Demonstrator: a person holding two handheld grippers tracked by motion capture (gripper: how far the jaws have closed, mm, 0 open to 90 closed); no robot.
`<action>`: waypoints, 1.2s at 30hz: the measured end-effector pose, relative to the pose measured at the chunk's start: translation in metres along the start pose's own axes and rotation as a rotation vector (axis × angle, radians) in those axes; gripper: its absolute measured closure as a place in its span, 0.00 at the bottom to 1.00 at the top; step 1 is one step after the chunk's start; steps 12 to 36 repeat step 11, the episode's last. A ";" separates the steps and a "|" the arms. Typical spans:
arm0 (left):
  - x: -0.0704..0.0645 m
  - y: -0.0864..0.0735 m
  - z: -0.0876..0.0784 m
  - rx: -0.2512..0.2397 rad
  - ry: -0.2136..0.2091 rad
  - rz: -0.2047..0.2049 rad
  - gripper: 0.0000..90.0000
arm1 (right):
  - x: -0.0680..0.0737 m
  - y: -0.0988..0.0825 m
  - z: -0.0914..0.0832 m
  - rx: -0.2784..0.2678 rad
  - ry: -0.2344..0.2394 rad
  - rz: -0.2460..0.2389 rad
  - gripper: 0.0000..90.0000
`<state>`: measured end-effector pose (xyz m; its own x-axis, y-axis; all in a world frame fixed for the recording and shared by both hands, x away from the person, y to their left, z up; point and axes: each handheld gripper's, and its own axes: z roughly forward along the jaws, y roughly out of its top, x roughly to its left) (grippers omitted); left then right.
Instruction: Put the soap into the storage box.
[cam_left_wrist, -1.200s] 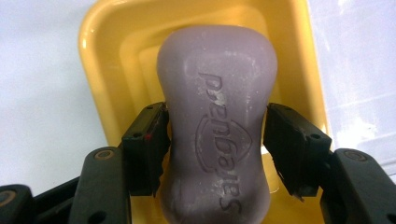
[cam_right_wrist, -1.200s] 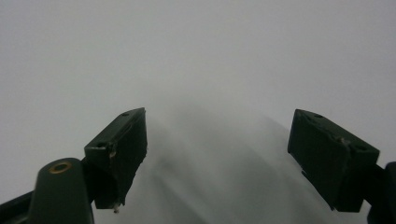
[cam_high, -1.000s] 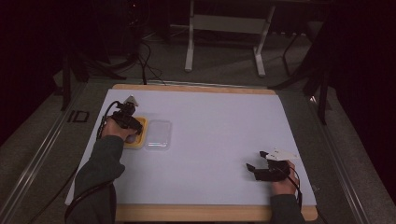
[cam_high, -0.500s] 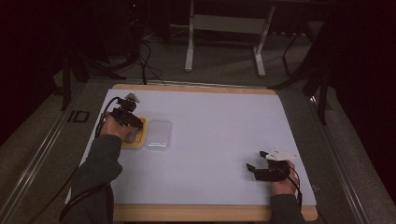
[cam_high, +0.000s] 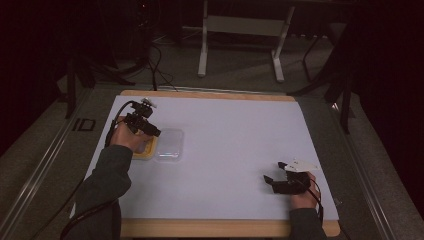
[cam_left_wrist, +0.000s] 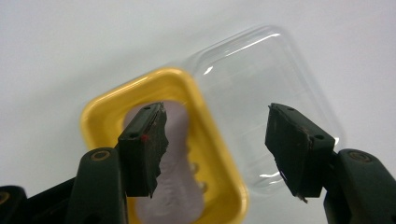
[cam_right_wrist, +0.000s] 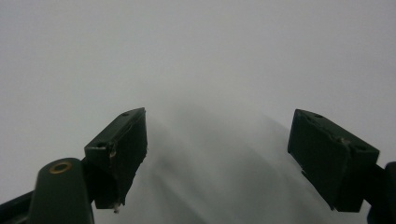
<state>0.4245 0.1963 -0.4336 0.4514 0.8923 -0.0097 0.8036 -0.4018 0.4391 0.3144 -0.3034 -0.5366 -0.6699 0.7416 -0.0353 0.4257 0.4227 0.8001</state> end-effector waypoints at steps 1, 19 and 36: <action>-0.003 0.000 0.000 -0.008 -0.005 0.012 0.43 | 0.000 0.000 0.000 0.000 0.000 0.000 0.22; -0.024 -0.003 0.004 -0.027 -0.012 0.092 0.43 | 0.000 0.000 0.000 0.001 0.001 0.002 0.22; -0.024 -0.003 0.004 -0.027 -0.012 0.092 0.43 | 0.000 0.000 0.000 0.001 0.001 0.002 0.22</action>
